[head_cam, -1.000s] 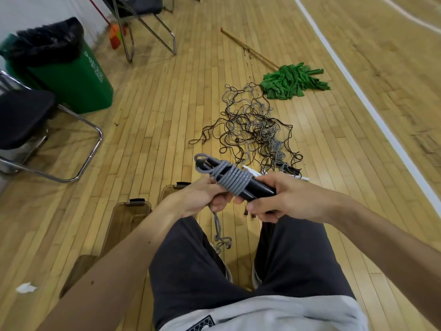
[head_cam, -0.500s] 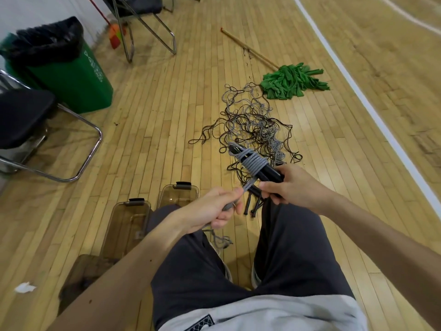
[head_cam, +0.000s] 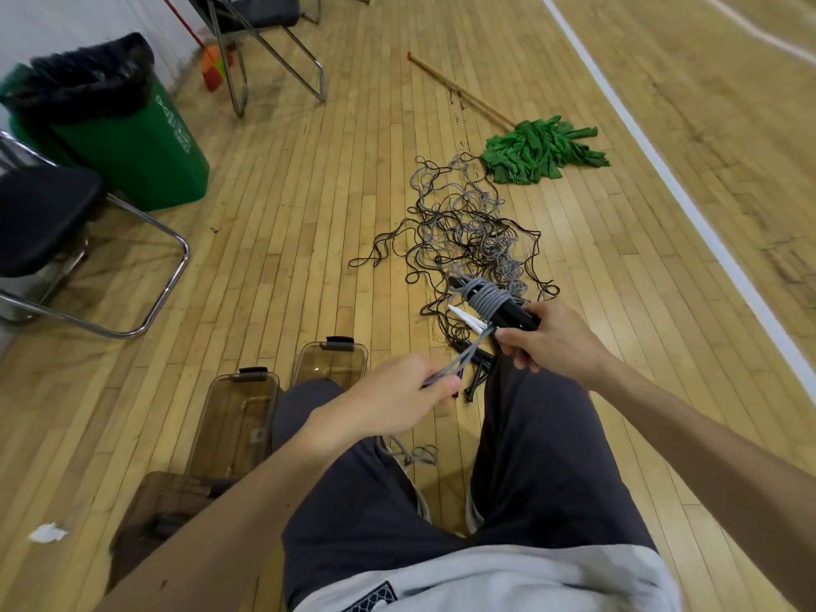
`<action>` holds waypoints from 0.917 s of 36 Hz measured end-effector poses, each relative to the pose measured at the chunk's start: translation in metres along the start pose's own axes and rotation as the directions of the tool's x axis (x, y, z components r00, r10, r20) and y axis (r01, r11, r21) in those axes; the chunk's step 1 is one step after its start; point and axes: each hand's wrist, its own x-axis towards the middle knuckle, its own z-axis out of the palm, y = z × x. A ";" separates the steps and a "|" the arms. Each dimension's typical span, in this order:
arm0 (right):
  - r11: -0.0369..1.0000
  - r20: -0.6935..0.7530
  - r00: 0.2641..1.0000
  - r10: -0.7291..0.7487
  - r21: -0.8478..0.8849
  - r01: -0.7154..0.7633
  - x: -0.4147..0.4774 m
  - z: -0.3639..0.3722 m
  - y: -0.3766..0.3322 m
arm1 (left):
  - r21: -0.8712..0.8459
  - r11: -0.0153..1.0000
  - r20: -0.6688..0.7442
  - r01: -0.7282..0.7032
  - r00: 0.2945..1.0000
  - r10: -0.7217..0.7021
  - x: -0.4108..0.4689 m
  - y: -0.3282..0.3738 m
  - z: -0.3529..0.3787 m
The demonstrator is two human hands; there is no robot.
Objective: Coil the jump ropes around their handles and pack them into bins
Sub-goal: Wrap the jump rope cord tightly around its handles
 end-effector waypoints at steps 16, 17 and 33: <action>0.980 0.046 0.994 0.097 -0.177 -0.088 0.022 0.001 0.009 | 0.594 0.800 -0.128 -0.086 0.972 0.199 -0.011 0.017 -0.030; 0.976 0.049 0.994 0.102 -0.196 -0.090 0.024 0.002 0.007 | 0.604 0.792 -0.112 -0.089 0.974 0.196 -0.011 0.018 -0.033; 0.937 0.533 0.817 0.221 -0.348 -0.026 0.004 0.012 -0.030 | 0.500 0.824 0.036 -0.267 0.957 0.288 -0.002 0.061 -0.122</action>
